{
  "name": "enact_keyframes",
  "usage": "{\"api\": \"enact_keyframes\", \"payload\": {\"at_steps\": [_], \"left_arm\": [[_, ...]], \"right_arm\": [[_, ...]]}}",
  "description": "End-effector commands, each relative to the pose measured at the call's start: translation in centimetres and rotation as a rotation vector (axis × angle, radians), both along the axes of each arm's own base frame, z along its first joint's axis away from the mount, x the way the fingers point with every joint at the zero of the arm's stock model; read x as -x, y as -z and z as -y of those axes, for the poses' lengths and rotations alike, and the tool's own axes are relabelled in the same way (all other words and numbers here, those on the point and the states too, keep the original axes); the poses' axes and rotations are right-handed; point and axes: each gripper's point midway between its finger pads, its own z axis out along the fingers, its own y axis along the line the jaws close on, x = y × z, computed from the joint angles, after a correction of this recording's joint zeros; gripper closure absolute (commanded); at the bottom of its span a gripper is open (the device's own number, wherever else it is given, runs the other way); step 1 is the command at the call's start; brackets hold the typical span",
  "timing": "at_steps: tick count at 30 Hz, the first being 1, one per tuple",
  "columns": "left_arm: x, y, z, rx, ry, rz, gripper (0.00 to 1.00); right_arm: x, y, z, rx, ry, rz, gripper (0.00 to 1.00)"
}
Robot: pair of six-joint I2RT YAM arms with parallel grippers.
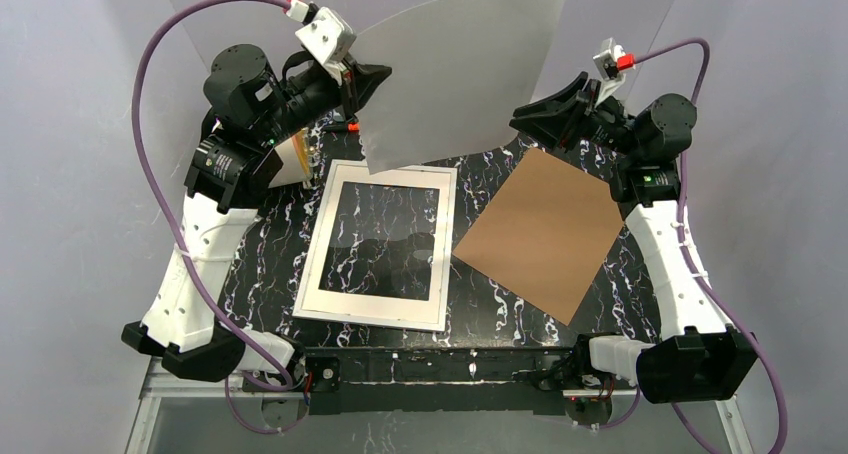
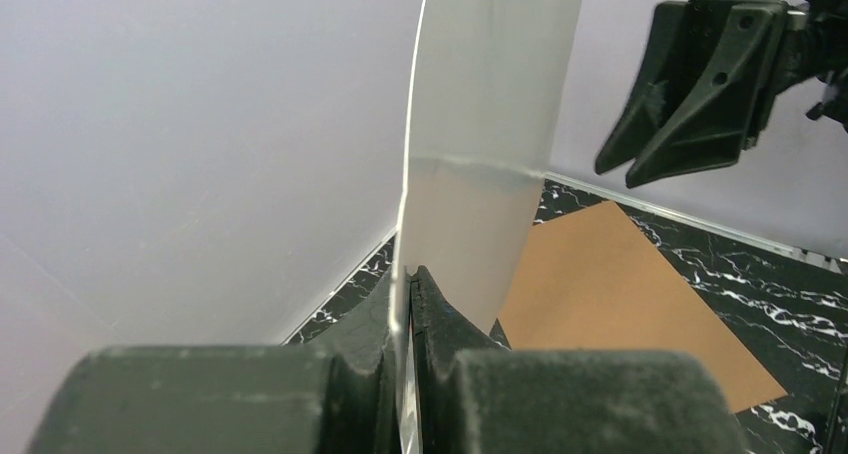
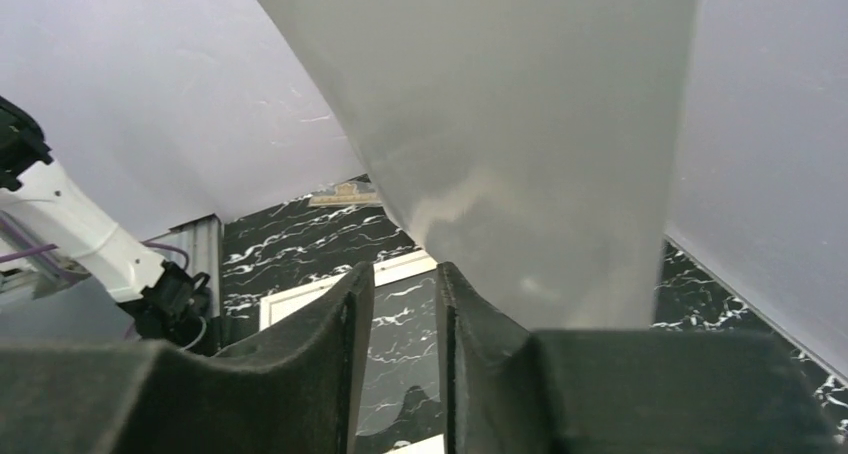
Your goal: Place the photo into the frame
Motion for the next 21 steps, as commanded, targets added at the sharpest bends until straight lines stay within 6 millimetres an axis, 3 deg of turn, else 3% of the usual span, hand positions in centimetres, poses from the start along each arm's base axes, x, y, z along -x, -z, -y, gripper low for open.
{"api": "enact_keyframes", "payload": {"at_steps": [1,3,6,8,14,21], "left_arm": [[-0.9,-1.5,-1.1,0.056,-0.079,0.015,1.00],[-0.7,-1.7,-1.0,0.064,-0.068,0.018,1.00],[0.4,-1.8,-0.7,0.051,-0.020,0.046,1.00],[0.8,-1.9,-0.8,0.060,-0.015,0.060,1.00],[2.5,-2.4,-0.6,0.073,0.042,0.067,1.00],[4.6,-3.7,-0.5,0.090,0.111,0.080,1.00]], "right_arm": [[2.0,-1.3,-0.1,0.015,-0.042,0.054,0.66],[1.4,-1.4,0.1,0.005,0.001,0.041,0.64],[-1.0,-1.9,1.3,-0.033,0.170,0.029,0.24],[-2.2,-2.5,2.1,-0.052,0.259,0.044,0.12],[-4.1,-5.0,4.6,-0.146,0.463,0.156,0.03],[-3.9,-5.6,3.6,-0.117,0.385,0.227,0.02]]}}
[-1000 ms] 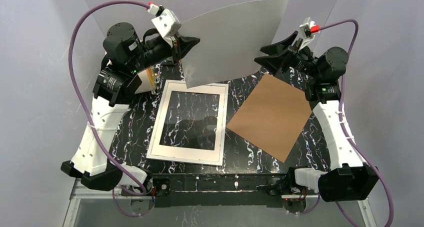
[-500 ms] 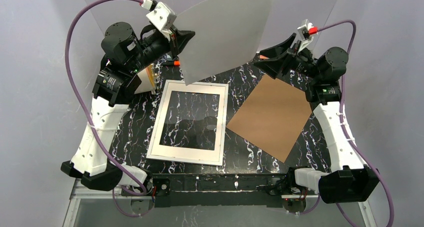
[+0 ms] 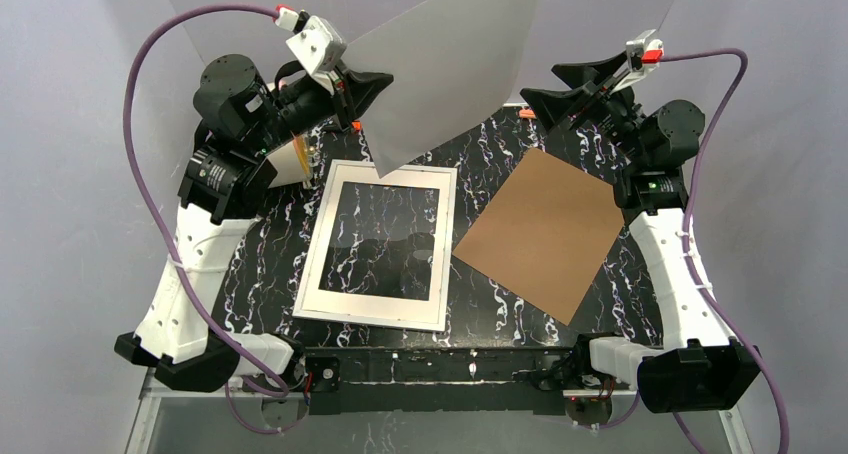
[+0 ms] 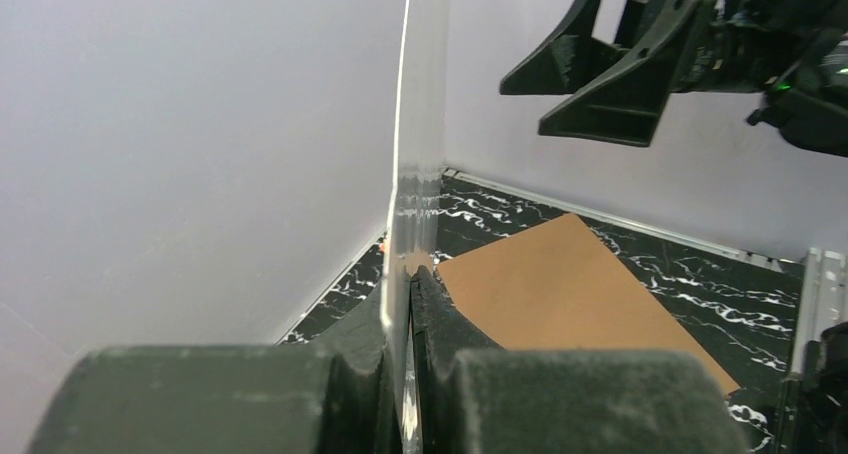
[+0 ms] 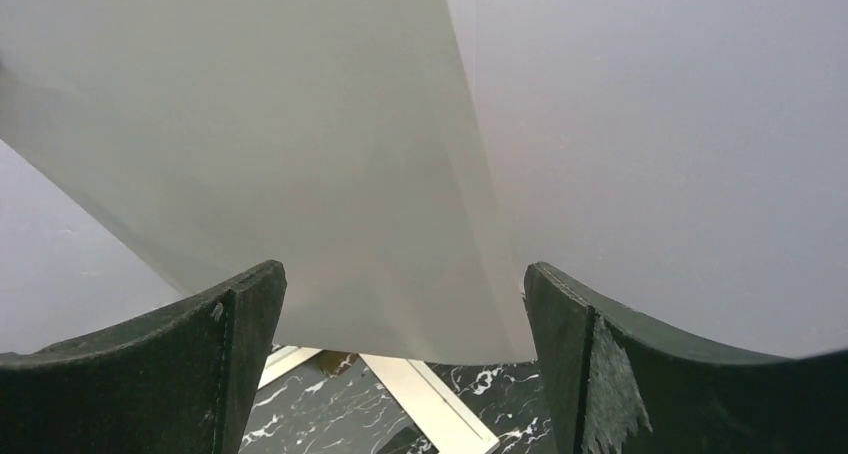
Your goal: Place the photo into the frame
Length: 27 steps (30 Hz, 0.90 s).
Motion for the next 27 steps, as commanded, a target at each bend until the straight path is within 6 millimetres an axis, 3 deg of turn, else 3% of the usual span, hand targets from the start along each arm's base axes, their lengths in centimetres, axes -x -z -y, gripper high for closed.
{"api": "enact_keyframes", "payload": {"at_steps": [1,11,15,20,27], "left_arm": [[3.3,-3.2,-0.6,0.050,0.067,0.075,1.00],[4.0,-3.2,-0.9,0.037,0.073,0.077,1.00],[2.9,-3.6,-1.6,0.055,0.003,0.075,1.00],[1.4,-4.3,-2.5,0.114,-0.089,0.061,1.00],[-0.4,-4.2,-3.4,0.137,-0.184,0.051,1.00]], "right_arm": [[1.0,-2.5,-0.3,0.030,-0.020,0.152,0.02],[0.8,-3.1,-0.2,0.050,-0.005,0.195,0.01],[3.2,-2.3,-2.5,0.150,-0.222,0.190,0.06],[7.4,-0.3,-4.1,0.239,-0.492,0.119,0.20],[7.7,-0.4,-3.9,0.219,-0.452,0.095,0.58]]}}
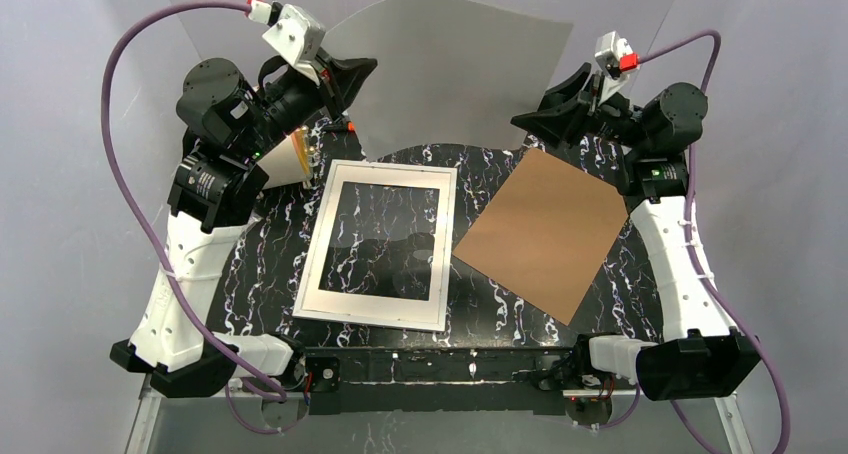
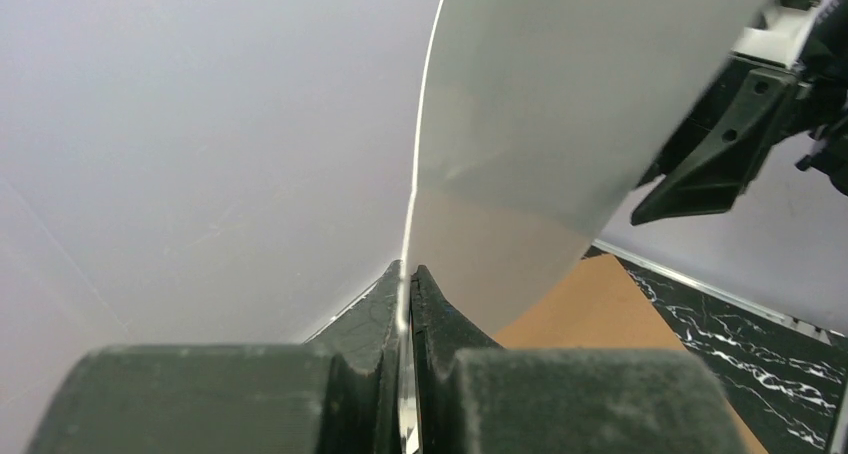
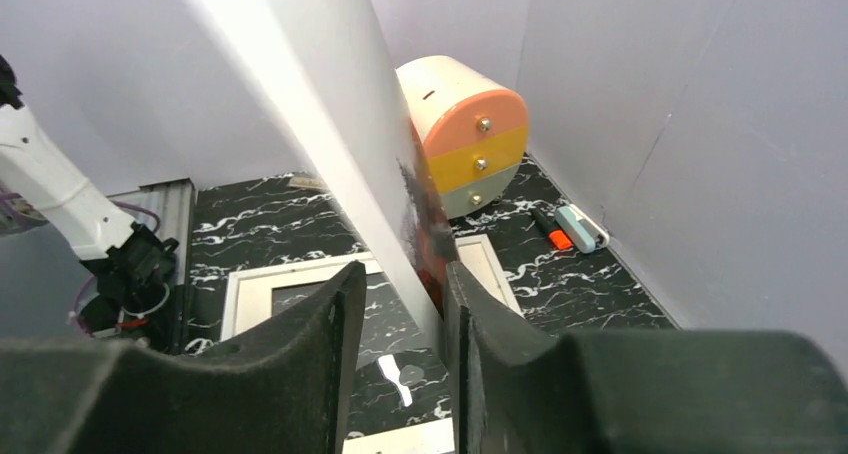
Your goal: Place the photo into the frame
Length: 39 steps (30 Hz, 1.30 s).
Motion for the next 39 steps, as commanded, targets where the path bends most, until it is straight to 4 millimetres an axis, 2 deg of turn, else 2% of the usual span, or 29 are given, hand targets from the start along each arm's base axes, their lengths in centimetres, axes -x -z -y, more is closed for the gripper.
{"api": "enact_keyframes", "payload": {"at_steps": [1,3,5,6,9,11,13,17,21,23,25,26,27,28,29,30,31,36,38,39], "left_arm": [[-0.6,-1.9,-1.3,0.056,-0.079,0.037,1.00],[-0.9,-1.6,-1.1,0.059,-0.076,0.022,1.00],[-0.9,-1.5,-0.9,0.059,-0.065,0.016,1.00],[-0.9,-1.4,-0.7,0.058,-0.056,0.014,1.00],[-0.7,-1.2,-0.1,0.052,-0.019,0.001,1.00],[-0.4,-1.1,0.5,0.049,0.017,-0.008,1.00],[-0.3,-1.1,0.9,0.050,0.046,-0.016,1.00],[-0.7,-0.9,0.9,0.051,0.034,-0.024,1.00],[-1.6,-0.2,0.6,0.050,-0.008,-0.049,1.00],[-2.3,0.4,0.2,0.051,-0.048,-0.066,0.99],[-2.9,1.4,-0.2,0.048,-0.089,-0.085,0.78],[-3.2,2.0,-0.5,0.047,-0.111,-0.094,0.64],[-3.3,2.7,-0.8,0.047,-0.131,-0.099,0.45],[-3.6,4.2,-1.1,0.036,-0.155,-0.118,0.25],[-3.4,4.1,-1.7,0.047,-0.179,-0.107,0.15],[-3.6,5.6,-2.3,0.039,-0.212,-0.127,0.05],[-3.6,6.4,-3.0,0.036,-0.247,-0.135,0.02],[-3.7,10.9,-7.6,0.015,-0.487,-0.228,0.01],[-3.5,13.3,-8.9,0.001,-0.564,-0.308,0.02],[-3.5,14.7,-9.8,-0.016,-0.615,-0.349,0.02]], "right_arm": [[2.1,-1.7,0.0,-0.002,-0.026,0.027,0.60],[2.1,-2.1,-0.1,-0.011,-0.033,0.000,0.70],[2.0,-2.3,-0.2,-0.018,-0.046,-0.023,0.72],[1.9,-2.3,-0.2,-0.026,-0.052,-0.029,0.69],[1.5,-2.5,-0.3,-0.055,-0.056,-0.033,0.54],[1.1,-2.4,-0.4,-0.062,-0.064,-0.041,0.51],[0.8,-2.4,-0.5,-0.070,-0.070,-0.047,0.52],[0.2,-2.2,-0.5,-0.077,-0.061,-0.071,0.66],[-0.4,-1.8,-0.3,-0.087,-0.016,-0.100,0.99],[-0.6,-1.5,-0.2,-0.095,0.010,-0.121,0.99],[-1.1,-1.0,0.0,-0.103,0.036,-0.160,0.99],[-1.3,-0.6,0.0,-0.108,0.052,-0.181,0.99],[-1.6,-0.1,0.1,-0.115,0.069,-0.212,0.99],[-1.9,0.5,0.2,-0.128,0.085,-0.266,0.99],[-2.3,1.2,0.3,-0.137,0.102,-0.312,0.99],[-2.7,2.0,0.3,-0.150,0.115,-0.374,0.99],[-3.2,2.8,0.4,-0.164,0.134,-0.440,0.99],[-4.8,8.4,0.0,-0.252,0.157,-0.832,0.99],[-5.3,11.5,-1.0,-0.288,0.136,-1.002,0.99],[-5.1,13.1,-2.1,-0.286,0.122,-1.073,0.99]]}}
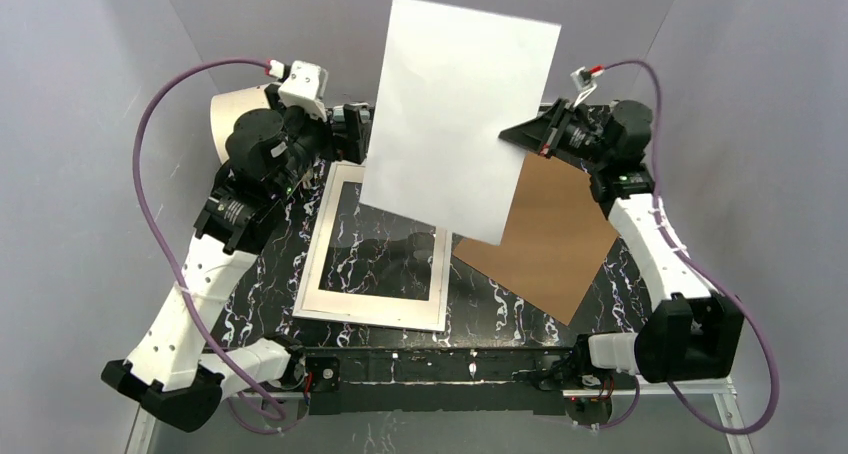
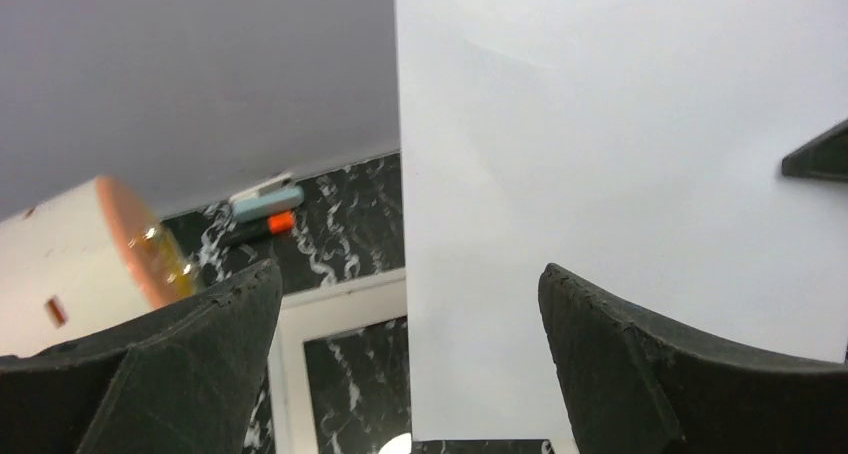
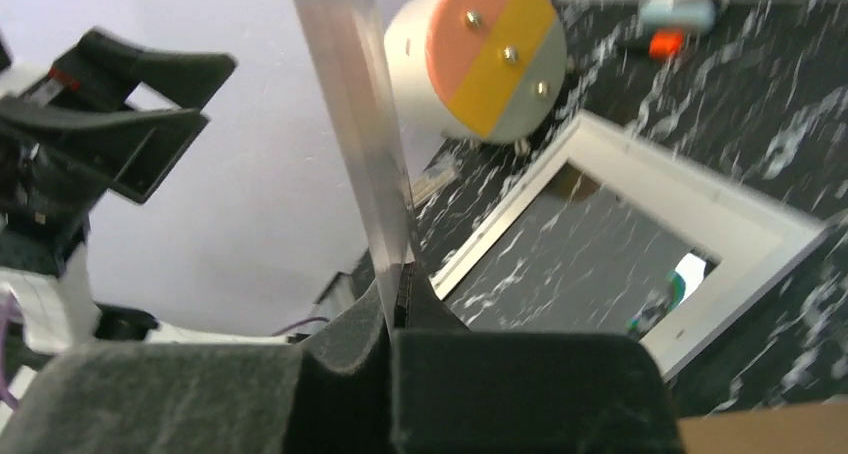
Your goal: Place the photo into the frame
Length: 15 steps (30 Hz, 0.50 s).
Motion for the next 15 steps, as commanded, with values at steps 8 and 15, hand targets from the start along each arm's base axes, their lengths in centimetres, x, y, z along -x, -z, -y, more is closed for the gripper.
{"api": "enact_keyframes", "payload": {"at_steps": [8,15], "left_arm": [[1.7,12.3,-8.9,-0.053,-0.510,-0.327,0.02],[2.7,20.6,-10.8,-0.104,-0.632,-0.518,0.02]], "right_arm": [[0.2,14.2,-12.2,-0.067,-0.133,-0.635,0.99],[-0.3,15.1,-15.2,-0.064,-0.146,-0.630,0.99]]}}
